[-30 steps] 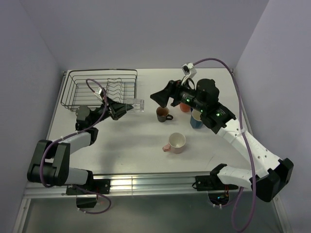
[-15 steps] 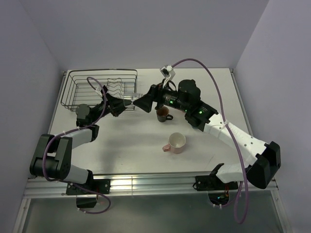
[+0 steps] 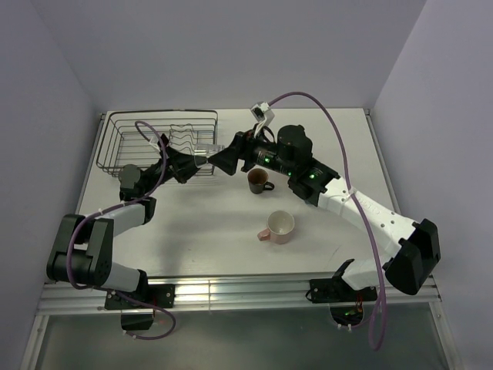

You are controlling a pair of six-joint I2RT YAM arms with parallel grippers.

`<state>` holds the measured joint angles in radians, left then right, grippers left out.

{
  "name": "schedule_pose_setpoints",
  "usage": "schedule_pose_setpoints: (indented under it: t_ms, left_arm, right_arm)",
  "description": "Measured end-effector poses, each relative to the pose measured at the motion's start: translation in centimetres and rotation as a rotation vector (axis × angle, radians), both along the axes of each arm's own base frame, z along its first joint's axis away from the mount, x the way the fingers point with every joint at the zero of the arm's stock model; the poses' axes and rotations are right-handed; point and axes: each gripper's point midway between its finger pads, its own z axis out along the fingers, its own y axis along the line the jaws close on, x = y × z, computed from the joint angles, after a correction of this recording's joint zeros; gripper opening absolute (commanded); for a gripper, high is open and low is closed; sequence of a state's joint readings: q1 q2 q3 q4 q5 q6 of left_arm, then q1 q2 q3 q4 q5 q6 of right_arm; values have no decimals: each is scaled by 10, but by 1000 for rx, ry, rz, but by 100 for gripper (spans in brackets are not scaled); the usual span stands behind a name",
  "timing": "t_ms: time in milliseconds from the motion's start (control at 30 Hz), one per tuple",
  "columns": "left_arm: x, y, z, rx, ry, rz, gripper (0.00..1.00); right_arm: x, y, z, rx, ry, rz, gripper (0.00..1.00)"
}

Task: Load the cups into the dish rack

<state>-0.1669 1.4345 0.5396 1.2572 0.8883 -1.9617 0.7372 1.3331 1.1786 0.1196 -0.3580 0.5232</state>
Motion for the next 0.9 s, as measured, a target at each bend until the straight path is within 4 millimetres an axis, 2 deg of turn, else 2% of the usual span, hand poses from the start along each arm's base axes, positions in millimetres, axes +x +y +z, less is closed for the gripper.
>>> schedule_pose_setpoints:
  t_ms: [533,667,900]
  left_arm:
    - [-4,5,10,-7,-34,7,0]
    - [-5,5,11,-11,-28,3,0]
    - [-9,5,15,-14,-38,-5,0]
  right_arm:
    - [14,-14,-2,-44,-33,-118,88]
    - [13,-11,-3,-44,-32,-103,88]
    - [10,6,-11,-22,-8,-24,88]
